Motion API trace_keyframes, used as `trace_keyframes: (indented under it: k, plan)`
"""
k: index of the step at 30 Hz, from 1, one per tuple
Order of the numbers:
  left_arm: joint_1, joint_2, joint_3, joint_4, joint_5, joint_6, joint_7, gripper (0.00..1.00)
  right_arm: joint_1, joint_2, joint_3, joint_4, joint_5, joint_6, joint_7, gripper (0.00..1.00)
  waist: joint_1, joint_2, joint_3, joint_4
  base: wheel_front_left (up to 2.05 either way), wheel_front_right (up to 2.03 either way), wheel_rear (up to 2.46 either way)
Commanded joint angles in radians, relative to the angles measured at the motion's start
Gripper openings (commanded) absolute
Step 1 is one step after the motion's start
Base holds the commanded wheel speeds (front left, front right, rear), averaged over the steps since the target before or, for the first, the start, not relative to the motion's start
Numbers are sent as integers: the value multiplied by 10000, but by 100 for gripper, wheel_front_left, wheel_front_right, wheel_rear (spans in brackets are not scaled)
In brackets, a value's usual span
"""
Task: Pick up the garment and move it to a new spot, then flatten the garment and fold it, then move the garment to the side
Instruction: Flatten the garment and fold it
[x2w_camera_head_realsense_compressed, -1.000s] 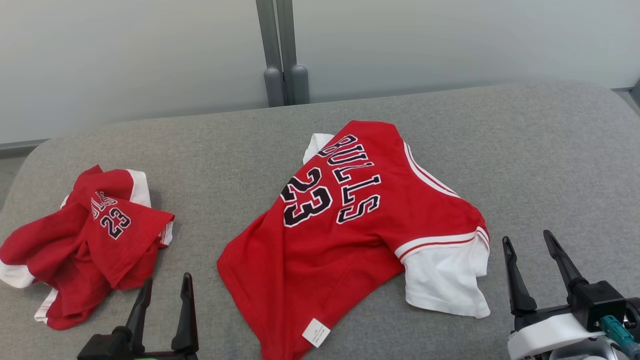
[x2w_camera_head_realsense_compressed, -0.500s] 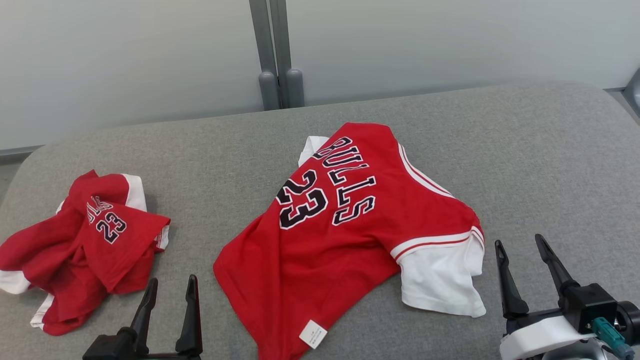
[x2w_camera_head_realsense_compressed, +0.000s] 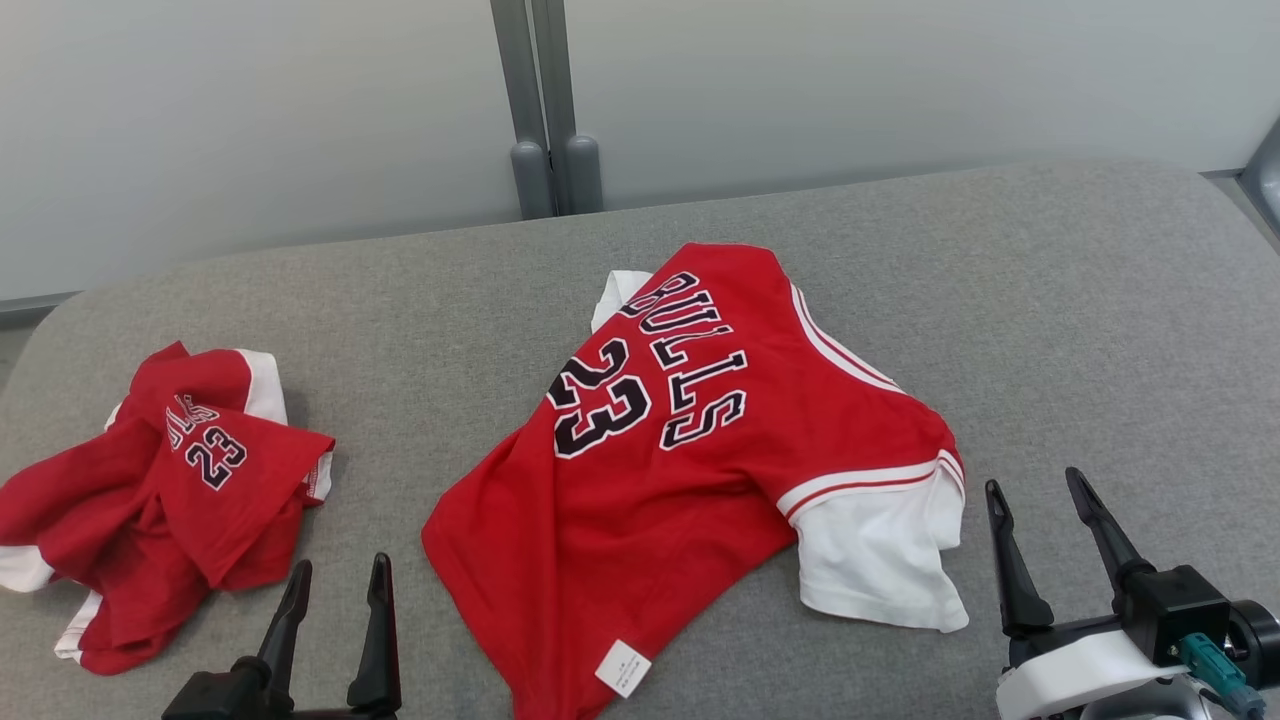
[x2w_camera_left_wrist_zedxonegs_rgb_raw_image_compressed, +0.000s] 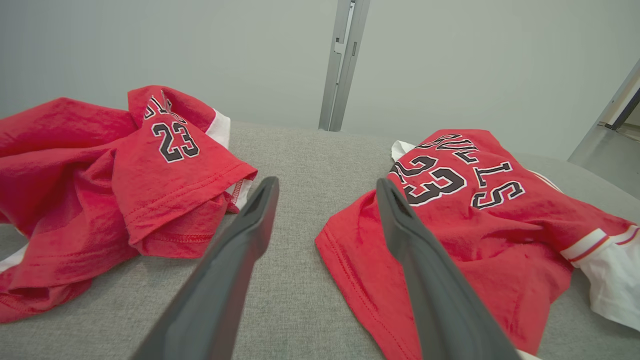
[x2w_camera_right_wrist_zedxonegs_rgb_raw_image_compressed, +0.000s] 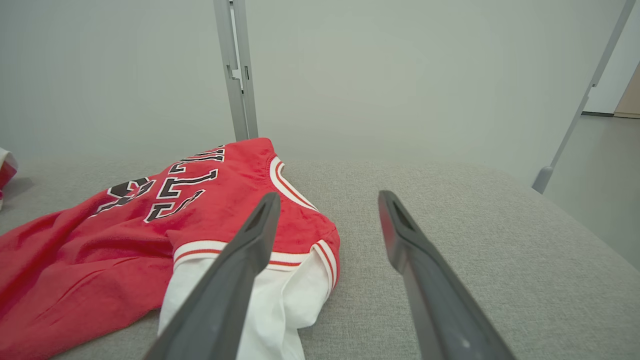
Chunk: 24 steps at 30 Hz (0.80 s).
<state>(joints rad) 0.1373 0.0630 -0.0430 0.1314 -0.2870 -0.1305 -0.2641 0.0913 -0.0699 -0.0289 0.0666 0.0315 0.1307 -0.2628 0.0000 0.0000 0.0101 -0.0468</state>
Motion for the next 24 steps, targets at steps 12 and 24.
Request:
trace_keyframes:
  k: [12,24]
  plan:
    - [232,126,-436,406,-155,-3,-2,100,-125,-93,281,-269,-140,1,-31,100,0,0,38,-39,0,0,0]
    - [-308,1437,-4631,1565,-1922,4,1406,100,-755,-495,1293,3592,30,1,198,100,0,0,364,-39,0,0,0]
